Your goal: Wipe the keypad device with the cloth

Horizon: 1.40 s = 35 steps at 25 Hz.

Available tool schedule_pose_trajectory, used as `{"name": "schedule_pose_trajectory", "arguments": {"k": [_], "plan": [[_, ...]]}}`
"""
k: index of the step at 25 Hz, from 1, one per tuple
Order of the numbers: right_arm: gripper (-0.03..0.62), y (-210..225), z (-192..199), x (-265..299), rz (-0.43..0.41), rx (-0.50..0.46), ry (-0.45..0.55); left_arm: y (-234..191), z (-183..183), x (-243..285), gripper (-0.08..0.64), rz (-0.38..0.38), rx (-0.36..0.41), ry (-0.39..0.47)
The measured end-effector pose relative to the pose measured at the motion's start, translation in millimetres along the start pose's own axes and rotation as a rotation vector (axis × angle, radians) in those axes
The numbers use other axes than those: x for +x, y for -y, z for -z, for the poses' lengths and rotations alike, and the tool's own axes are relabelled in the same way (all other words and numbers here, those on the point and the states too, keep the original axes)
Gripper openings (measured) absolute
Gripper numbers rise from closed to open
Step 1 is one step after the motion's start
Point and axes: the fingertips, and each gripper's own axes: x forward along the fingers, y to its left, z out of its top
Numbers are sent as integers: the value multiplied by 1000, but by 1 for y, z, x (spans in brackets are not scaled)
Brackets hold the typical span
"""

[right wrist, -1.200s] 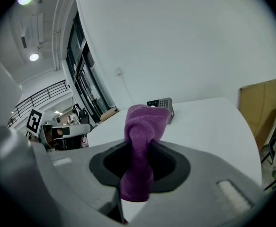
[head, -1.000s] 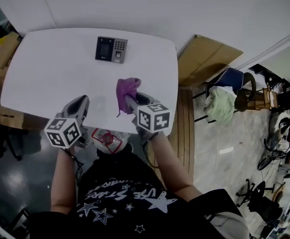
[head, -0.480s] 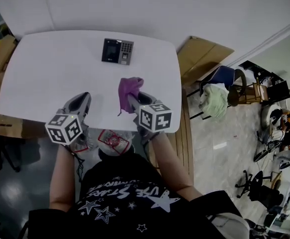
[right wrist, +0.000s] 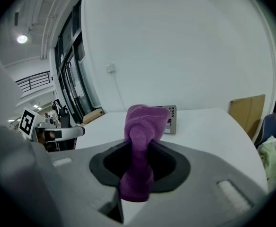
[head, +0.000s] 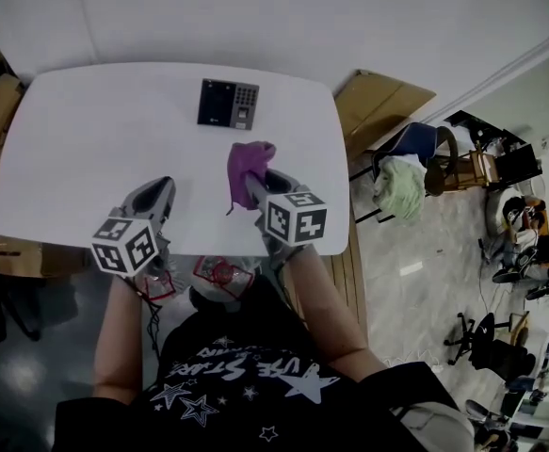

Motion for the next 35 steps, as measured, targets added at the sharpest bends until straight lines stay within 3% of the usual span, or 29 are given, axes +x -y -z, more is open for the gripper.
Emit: {"name": "schedule_pose_trajectory", "arguments": {"k": [6,11,15,20,35], "plan": [[98,11,-25,41,-43,-19,-3,-19,-13,12,18,-54,-6,10],[98,26,-46,75,-95,-47,-33,-30,-24,35,18,-108,-67,29],[98,38,-61,104,-130,-50,-51,-30,-37,57,18,-144,-10,31],[98,41,-80,144,-150,-53,-55,-51,-45,81,18,-181,-30,29],[98,40,-83,207,-187,-72,-114,-89,-52,107,18,-249,-70,9]]}}
